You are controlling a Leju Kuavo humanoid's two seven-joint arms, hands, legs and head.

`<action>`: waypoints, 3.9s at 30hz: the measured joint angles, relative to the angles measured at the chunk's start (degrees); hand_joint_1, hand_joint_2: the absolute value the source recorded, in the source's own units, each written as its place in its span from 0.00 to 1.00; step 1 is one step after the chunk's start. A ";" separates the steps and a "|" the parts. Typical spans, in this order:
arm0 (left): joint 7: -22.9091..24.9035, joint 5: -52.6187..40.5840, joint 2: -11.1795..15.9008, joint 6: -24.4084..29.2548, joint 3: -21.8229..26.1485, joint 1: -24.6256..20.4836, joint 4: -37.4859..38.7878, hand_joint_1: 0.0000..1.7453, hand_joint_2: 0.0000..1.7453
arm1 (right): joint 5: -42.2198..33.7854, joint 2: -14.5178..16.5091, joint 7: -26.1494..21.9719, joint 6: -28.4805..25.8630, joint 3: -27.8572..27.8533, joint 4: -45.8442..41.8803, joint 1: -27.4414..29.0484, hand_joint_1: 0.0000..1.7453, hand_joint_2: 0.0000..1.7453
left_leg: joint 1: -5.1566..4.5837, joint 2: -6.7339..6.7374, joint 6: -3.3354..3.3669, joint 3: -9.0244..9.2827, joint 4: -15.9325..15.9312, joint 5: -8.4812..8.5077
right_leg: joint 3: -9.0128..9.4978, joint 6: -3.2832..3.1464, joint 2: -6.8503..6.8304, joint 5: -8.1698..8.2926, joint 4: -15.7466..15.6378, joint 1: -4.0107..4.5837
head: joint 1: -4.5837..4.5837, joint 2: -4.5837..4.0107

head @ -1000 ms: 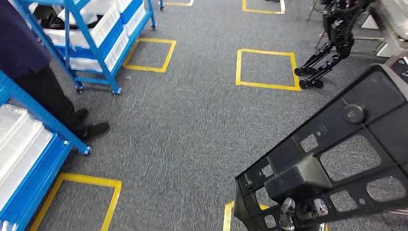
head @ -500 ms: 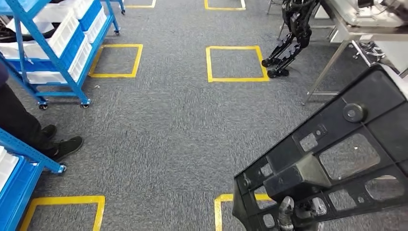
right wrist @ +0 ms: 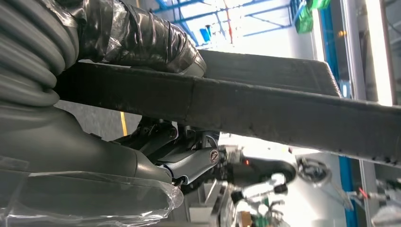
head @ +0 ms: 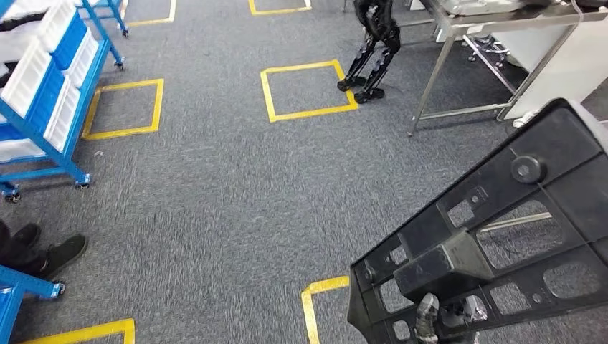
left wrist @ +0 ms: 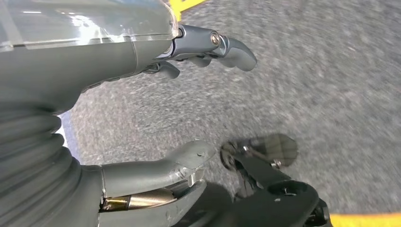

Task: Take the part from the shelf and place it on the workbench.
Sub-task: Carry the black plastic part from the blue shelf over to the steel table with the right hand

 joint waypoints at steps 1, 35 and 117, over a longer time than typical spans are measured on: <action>0.01 0.00 0.01 -0.03 0.00 0.06 0.00 0.00 1.00 | 0.02 0.07 0.01 0.00 -0.01 0.01 -0.02 1.00 1.00 | 0.05 -1.47 -0.06 -1.46 3.30 -1.92 | -0.05 -0.23 0.52 0.09 -0.07 0.01 | 0.00 0.00; 0.26 -0.39 -0.30 -0.60 0.02 0.27 -0.02 0.00 1.00 | -0.37 0.49 0.01 -0.57 -1.56 0.75 0.31 1.00 1.00 | -0.04 -2.62 0.01 -6.26 12.56 -4.69 | 0.10 -0.36 2.91 0.51 -0.39 0.28 | -0.09 0.01; 1.28 -2.38 0.37 -1.63 1.41 0.07 -0.07 0.00 1.00 | 4.11 -4.10 3.32 -12.01 4.42 2.82 -1.80 1.00 1.00 | 0.28 -2.36 2.04 4.25 -2.87 -0.81 | -5.59 2.35 0.30 2.07 3.58 0.20 | 0.11 0.01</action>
